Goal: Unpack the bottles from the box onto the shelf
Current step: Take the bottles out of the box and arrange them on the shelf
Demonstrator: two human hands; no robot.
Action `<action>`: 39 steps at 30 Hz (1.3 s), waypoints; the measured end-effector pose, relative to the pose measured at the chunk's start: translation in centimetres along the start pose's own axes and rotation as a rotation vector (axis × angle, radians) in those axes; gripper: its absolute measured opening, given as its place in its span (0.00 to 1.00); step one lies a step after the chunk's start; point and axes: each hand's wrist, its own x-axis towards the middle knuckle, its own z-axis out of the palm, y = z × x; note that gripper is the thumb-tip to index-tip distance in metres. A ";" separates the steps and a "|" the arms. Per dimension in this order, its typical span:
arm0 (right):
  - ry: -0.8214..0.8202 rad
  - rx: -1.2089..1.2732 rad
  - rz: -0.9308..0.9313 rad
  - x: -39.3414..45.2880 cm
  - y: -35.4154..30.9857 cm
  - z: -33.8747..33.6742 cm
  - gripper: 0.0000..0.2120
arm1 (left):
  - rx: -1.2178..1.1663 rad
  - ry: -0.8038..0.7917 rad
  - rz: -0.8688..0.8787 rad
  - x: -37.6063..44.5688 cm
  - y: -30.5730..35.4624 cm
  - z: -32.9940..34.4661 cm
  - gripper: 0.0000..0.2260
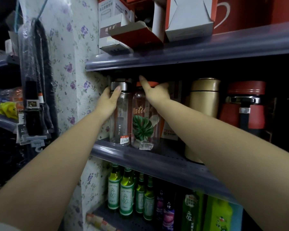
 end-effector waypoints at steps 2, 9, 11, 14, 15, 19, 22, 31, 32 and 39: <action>-0.002 -0.009 -0.018 -0.8 0.8 0.1 0.46 | 0.005 -0.008 -0.019 -0.1 0.2 -0.3 0.34; -0.014 -0.093 -0.040 -4.9 6.0 0.6 0.58 | 0.074 -0.048 -0.173 -3.1 -0.7 0.6 0.42; -0.013 -0.093 0.044 -5.3 7.2 0.5 0.59 | 0.108 -0.076 -0.201 -4.6 -2.5 0.8 0.44; -0.057 -0.010 0.146 -5.5 8.5 1.1 0.57 | 0.052 -0.027 -0.202 -5.6 -4.2 0.8 0.39; -0.076 -0.032 0.125 -5.6 8.8 1.2 0.55 | 0.023 -0.031 -0.201 -5.5 -4.7 0.8 0.37; -0.087 -0.076 0.062 -5.5 9.3 1.3 0.46 | -0.122 -0.092 -0.178 -4.9 -6.3 0.1 0.19; -0.024 -0.111 0.031 -5.7 9.3 1.1 0.50 | -0.190 -0.110 -0.166 -4.9 -7.1 -0.1 0.15; -0.012 -0.263 0.006 -6.0 8.8 1.1 0.52 | -0.144 -0.092 -0.105 -5.5 -6.9 0.3 0.19; -0.014 -0.259 0.019 -6.0 8.7 1.1 0.53 | -0.124 -0.093 -0.106 -5.5 -6.7 0.3 0.18; -0.087 -0.288 0.091 -6.6 7.4 0.4 0.56 | 0.084 -0.173 -0.189 -4.8 -6.3 -0.6 0.37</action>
